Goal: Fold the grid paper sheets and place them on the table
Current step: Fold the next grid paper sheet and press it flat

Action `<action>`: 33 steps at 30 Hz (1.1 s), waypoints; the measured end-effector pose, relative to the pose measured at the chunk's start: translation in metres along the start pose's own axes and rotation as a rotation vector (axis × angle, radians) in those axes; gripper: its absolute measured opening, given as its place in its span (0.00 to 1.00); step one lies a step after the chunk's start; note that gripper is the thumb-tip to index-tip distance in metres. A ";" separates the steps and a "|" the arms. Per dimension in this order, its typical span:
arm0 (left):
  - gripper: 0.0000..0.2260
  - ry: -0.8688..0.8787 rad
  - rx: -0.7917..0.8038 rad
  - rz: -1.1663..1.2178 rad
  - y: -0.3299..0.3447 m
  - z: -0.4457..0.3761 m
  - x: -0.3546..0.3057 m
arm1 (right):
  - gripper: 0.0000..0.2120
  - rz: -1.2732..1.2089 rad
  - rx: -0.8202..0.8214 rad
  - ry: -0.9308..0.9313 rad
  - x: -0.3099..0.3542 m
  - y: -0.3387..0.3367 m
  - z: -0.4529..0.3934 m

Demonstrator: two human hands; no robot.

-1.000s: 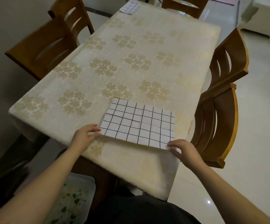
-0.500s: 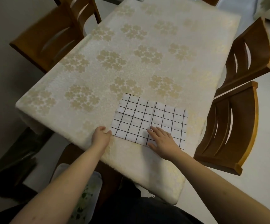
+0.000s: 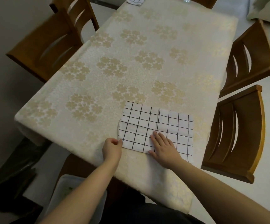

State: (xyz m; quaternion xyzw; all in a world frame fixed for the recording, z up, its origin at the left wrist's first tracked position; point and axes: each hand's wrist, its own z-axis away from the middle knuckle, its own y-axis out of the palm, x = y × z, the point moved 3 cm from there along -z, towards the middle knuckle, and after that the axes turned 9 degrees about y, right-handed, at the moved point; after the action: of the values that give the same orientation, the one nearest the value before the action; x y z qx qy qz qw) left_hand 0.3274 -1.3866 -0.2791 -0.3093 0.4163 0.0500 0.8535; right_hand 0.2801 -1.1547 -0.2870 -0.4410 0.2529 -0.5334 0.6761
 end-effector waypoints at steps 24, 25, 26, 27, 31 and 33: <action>0.19 -0.023 0.191 -0.053 -0.011 -0.016 0.007 | 0.40 0.021 -0.028 -0.011 -0.001 -0.013 -0.018; 0.20 -0.023 0.198 -0.041 -0.011 -0.015 0.006 | 0.40 0.030 -0.032 -0.010 -0.001 -0.013 -0.019; 0.21 -0.018 0.200 -0.026 -0.012 -0.015 0.006 | 0.40 0.039 -0.038 -0.006 0.001 -0.015 -0.020; 0.21 -0.015 0.201 -0.011 -0.012 -0.015 0.007 | 0.39 0.052 -0.047 -0.004 0.002 -0.016 -0.021; 0.20 -0.013 0.216 0.011 -0.013 -0.014 0.008 | 0.40 0.093 -0.065 -0.011 0.008 -0.023 -0.022; 0.20 -0.024 0.226 0.041 -0.014 -0.013 0.008 | 0.42 0.100 -0.060 -0.024 0.008 -0.024 -0.022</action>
State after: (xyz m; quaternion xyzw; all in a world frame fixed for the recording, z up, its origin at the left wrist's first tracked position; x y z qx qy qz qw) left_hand 0.3287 -1.4069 -0.2840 -0.2019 0.4152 0.0239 0.8867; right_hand 0.2532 -1.1704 -0.2759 -0.4541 0.2823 -0.4860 0.6913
